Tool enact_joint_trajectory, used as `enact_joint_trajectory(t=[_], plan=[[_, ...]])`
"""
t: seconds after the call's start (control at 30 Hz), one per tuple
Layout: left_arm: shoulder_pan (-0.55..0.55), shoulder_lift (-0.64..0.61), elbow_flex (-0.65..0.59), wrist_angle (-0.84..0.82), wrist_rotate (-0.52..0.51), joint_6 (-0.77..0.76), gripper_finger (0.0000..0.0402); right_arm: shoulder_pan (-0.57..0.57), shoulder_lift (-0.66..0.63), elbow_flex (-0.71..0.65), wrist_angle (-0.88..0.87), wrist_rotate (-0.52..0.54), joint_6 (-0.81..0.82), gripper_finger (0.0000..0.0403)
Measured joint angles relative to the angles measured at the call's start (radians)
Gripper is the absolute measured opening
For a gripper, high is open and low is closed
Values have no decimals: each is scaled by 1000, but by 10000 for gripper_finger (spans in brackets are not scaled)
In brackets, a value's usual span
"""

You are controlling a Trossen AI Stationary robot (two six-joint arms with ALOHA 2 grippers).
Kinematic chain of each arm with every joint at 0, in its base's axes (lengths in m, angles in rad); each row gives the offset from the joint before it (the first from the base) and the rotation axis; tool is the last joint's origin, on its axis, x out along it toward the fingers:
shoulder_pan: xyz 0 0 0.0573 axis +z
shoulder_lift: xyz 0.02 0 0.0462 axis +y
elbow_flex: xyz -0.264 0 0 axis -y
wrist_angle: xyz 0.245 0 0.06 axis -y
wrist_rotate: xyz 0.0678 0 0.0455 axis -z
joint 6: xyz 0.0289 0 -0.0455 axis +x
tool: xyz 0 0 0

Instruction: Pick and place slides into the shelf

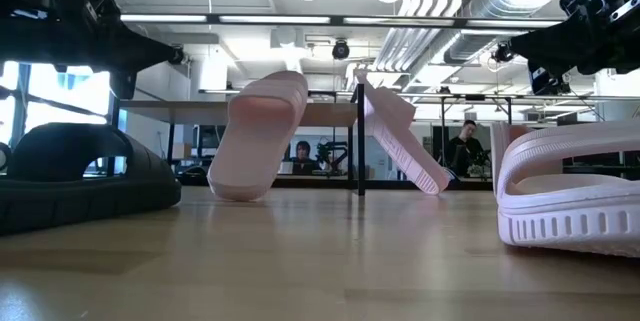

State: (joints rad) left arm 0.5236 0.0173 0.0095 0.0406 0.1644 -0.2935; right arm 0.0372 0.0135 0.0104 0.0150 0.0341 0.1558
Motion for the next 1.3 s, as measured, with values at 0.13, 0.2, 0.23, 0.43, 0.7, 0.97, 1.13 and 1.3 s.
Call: enact_joint_trajectory(t=[0.13,0.2,0.23,0.43,0.7,0.97,1.13,1.3], plan=[[0,0,0,0,0,0,1,0,0,0,0,0,0,0],[0,0,0,0,0,0,1,0,0,0,0,0,0,0],[0,0,0,0,0,0,1,0,0,0,0,0,0,0],[0,0,0,0,0,0,1,0,0,0,0,0,0,0],[0,0,0,0,0,0,1,0,0,0,0,0,0,0],[0,0,0,0,0,0,1,0,0,0,0,0,0,0],[0,0,0,0,0,0,1,0,0,0,5,0,28,0],[0,0,0,1,0,0,1,0,0,0,81,0,309,0]])
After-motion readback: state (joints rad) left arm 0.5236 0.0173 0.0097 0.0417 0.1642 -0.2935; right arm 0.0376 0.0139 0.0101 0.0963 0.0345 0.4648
